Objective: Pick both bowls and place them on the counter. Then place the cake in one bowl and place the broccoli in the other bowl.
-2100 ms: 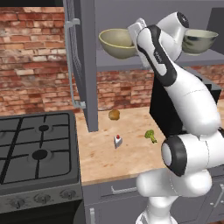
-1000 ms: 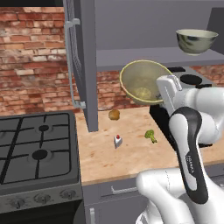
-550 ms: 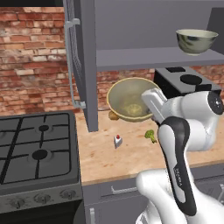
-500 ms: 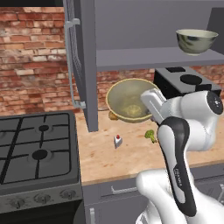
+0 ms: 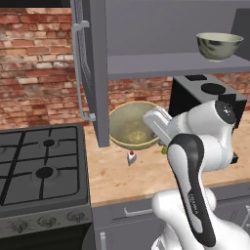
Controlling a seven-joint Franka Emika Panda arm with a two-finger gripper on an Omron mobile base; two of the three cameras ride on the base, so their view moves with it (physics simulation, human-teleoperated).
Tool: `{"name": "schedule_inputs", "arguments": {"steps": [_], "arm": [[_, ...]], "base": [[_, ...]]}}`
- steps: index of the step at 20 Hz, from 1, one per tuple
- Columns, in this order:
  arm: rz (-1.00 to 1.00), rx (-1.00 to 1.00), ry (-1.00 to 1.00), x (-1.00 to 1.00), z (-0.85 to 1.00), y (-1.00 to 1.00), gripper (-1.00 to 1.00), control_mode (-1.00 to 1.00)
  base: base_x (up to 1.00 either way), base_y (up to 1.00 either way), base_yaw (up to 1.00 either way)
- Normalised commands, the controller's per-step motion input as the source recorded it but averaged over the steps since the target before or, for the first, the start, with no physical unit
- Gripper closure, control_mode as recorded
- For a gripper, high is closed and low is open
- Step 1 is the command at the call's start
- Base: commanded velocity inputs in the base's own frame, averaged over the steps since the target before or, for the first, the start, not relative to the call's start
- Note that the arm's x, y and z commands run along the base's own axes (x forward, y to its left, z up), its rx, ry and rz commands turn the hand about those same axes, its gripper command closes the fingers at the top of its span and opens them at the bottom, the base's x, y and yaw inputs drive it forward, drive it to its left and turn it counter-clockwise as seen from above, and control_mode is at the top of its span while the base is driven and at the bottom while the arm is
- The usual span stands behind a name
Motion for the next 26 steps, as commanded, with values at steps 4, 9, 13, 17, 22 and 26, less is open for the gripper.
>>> {"name": "schedule_inputs", "arguments": {"steps": [4,9,13,17,22,26], "arm": [[0.02,0.0,0.06,0.0,-0.34,0.59,1.0,-1.0],[0.03,0.0,0.08,0.0,-0.38,0.28,1.0,-1.0],[0.03,0.03,0.1,0.0,-0.39,-0.03,1.0,-1.0],[0.02,0.05,0.1,0.0,-0.38,0.0,1.0,-1.0],[0.04,0.02,0.1,0.14,-0.37,0.17,1.0,-1.0],[0.04,0.0,0.06,0.2,-0.33,0.21,1.0,-1.0]], "base": [[0.0,0.0,0.0],[0.0,0.0,0.0],[0.0,0.0,0.0],[0.0,0.0,0.0],[0.0,0.0,0.0],[0.0,0.0,0.0]]}}
